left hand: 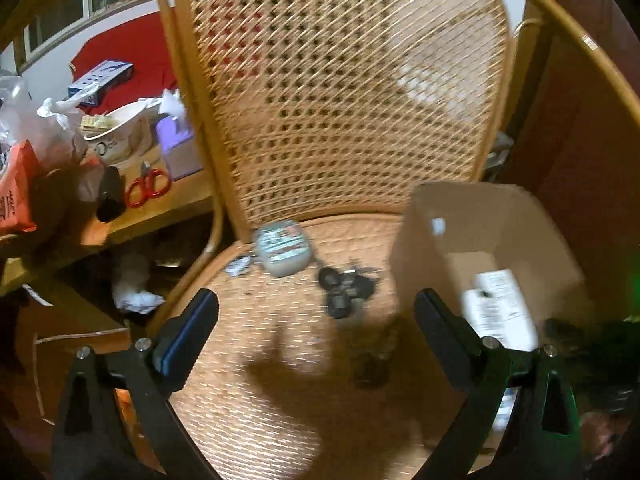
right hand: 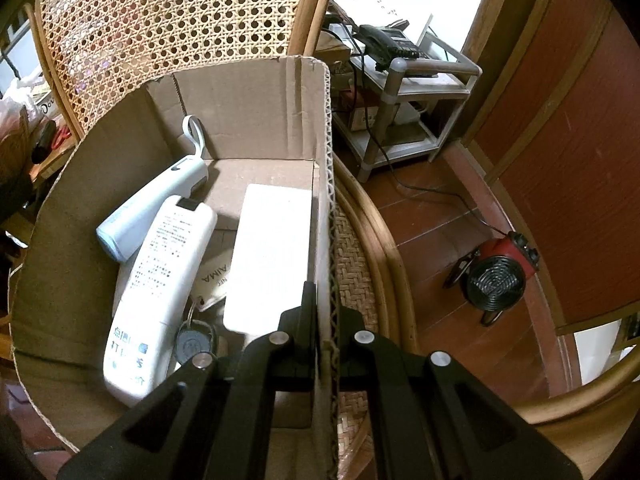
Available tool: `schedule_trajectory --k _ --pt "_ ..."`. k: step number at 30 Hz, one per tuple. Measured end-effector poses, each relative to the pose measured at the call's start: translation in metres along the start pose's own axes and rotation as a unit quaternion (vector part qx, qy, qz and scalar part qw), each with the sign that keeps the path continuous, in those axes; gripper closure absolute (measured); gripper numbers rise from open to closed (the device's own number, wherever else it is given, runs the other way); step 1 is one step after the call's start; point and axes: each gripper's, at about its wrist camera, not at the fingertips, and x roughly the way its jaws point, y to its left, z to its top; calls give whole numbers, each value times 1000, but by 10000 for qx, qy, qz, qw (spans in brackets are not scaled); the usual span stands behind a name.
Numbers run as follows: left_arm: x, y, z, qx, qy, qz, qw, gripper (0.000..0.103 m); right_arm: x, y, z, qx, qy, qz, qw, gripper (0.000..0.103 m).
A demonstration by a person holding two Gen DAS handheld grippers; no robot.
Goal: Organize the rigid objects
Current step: 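Move the left gripper to the bunch of keys and grasp it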
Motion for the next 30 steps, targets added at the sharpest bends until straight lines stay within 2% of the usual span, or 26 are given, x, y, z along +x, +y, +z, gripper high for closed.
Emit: schedule_trajectory --k 3,11,15,21,30 --pt "16 10 -1 -74 72 1 9999 5 1 0 0 -15 3 -10 10000 97" --pt "62 26 1 -668 309 -364 9966 6 1 0 0 -3 -5 -16 10000 97" --pt "77 28 3 -936 329 -268 9947 6 1 -1 0 -56 -13 -35 10000 97" --pt "90 17 2 -623 316 -2 9976 6 0 -2 -1 -74 -15 -34 10000 97" --pt "111 14 -1 -838 546 -25 9950 9 1 -3 0 -101 -13 -34 9999 97"
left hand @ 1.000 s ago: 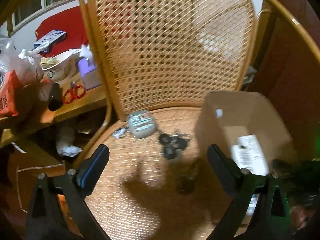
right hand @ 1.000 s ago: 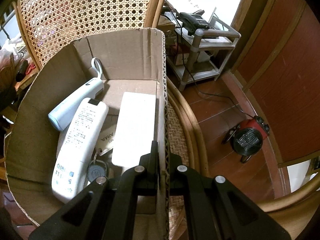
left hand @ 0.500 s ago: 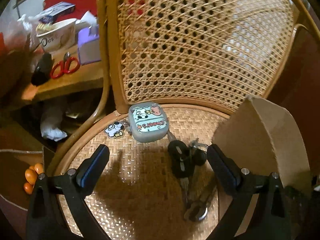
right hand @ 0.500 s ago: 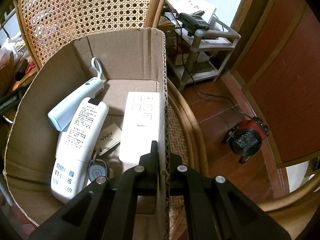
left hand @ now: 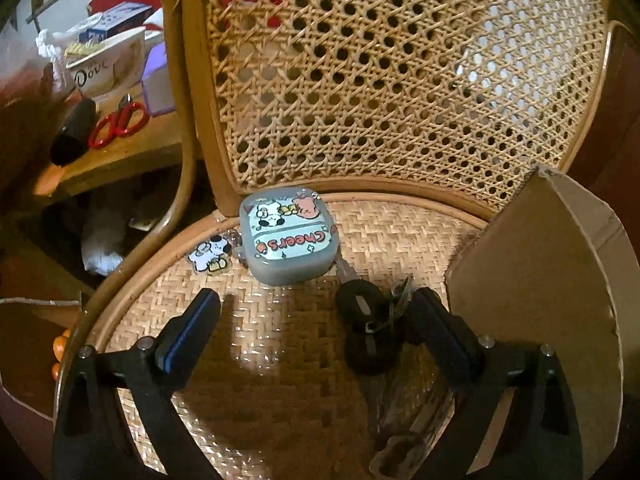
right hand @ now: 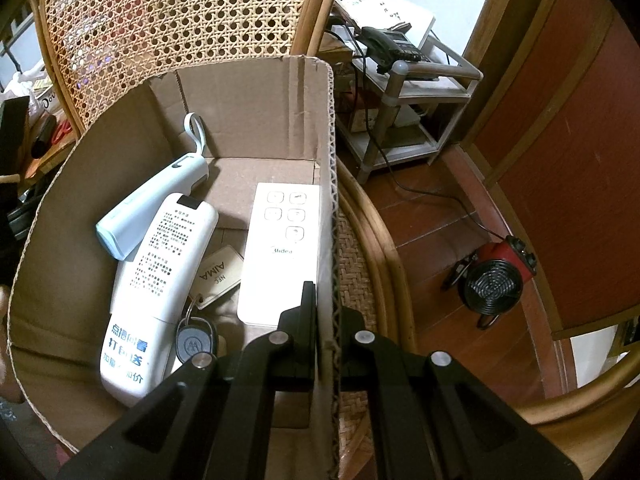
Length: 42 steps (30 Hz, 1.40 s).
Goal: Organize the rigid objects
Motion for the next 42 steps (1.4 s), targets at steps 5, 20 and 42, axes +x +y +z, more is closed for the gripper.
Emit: schedule_trajectory --k 5,20,42 --pt "6 -2 -2 -68 59 -27 10000 15 1 1 1 -27 -5 -24 10000 97" --pt "-1 -20 -11 463 -135 48 9988 60 2 2 1 -25 0 -57 10000 97" --pt "-25 -8 -6 428 -74 -374 9984 98 2 3 1 -34 -4 -53 10000 97"
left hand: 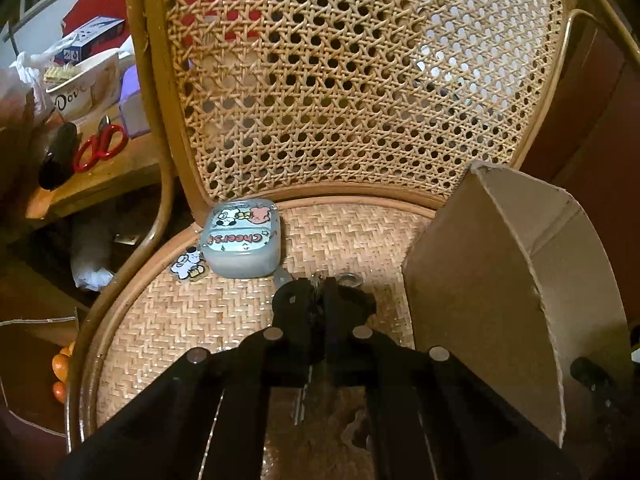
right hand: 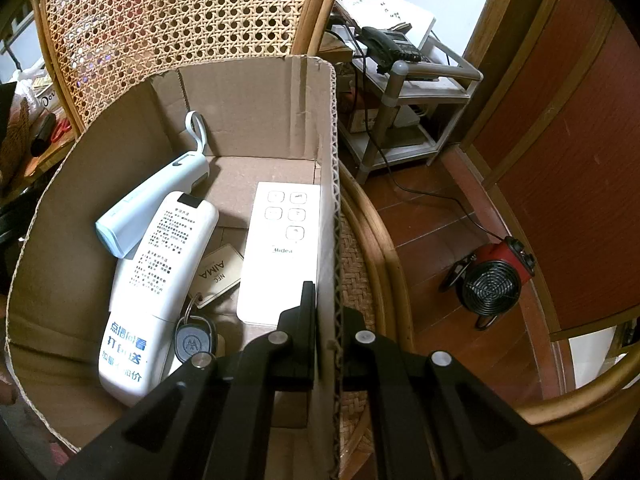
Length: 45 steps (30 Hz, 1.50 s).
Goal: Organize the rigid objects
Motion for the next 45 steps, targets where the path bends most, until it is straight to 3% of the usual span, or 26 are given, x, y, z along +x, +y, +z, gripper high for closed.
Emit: schedule_trajectory --k 10,21,27,33,36,40,45 --pt "-59 -14 -1 572 -690 495 9947 99 1 0 0 15 2 13 10000 97" --pt "-122 -20 -1 592 -1281 483 9888 100 1 0 1 11 2 13 10000 97" --pt "-166 -50 -6 966 -1820 387 9778 100 2 1 0 74 6 33 10000 97" --pt "-195 -78 -10 1084 -2176 -166 9699 102 2 1 -1 81 11 48 10000 97" --pt "-201 -96 -8 1187 -2366 -227 9641 103 2 1 -1 79 10 39 10000 97" --pt "-181 -109 -5 1167 -2015 -626 9705 103 3 0 -2 83 14 36 10000 97" --pt "-162 -106 -6 1229 -1802 -474 9748 102 2 0 -2 72 8 43 10000 97"
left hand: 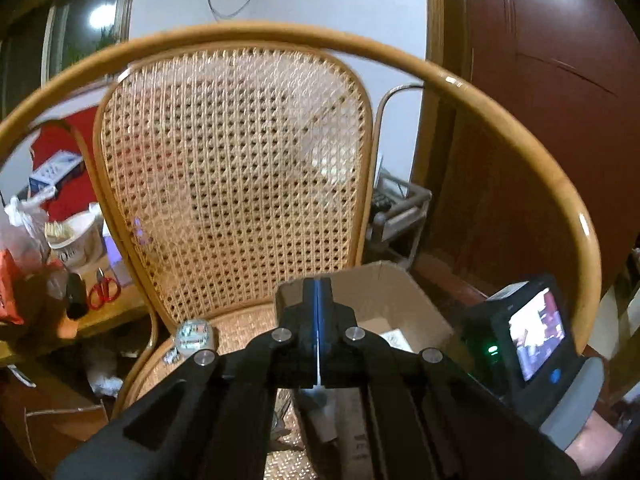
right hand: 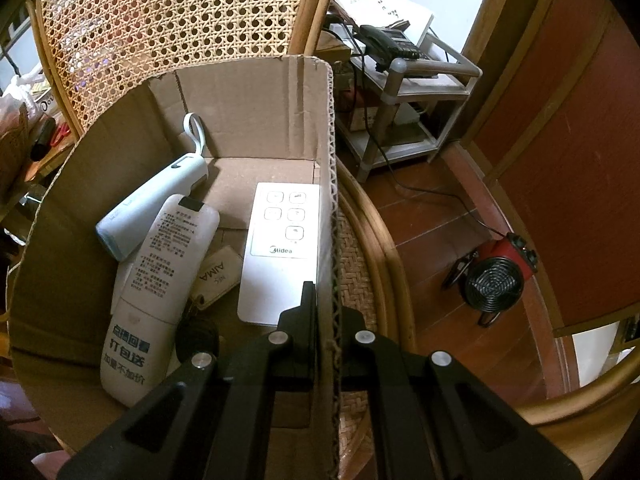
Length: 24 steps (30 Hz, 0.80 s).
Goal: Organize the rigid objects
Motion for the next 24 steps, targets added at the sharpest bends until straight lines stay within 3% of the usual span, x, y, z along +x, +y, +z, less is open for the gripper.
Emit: schedule_trajectory --k 3,8,10,11,15,19,24 --pt "7 24 -2 -426 175 101 9989 94 0 0 0 9 1 0 10000 97" --pt "15 75 -21 -1037 536 473 9920 63 -1 0 0 -6 1 -3 10000 97" --pt "19 95 -30 -1241 686 762 9870 22 -2 1 0 -19 -1 -4 10000 97" --pt "21 103 -33 -1318 724 888 9846 15 -2 1 -1 -25 -2 -8 10000 97" --pt "31 131 -49 -1560 1066 1197 9747 12 -2 1 0 -8 5 -9 10000 97" --pt "52 147 -70 -1732 1700 1073 9641 12 -2 1 0 -7 5 -10 10000 97" --pt "73 142 -90 -1418 2244 1023 9587 12 -2 1 1 -8 6 -6 10000 97"
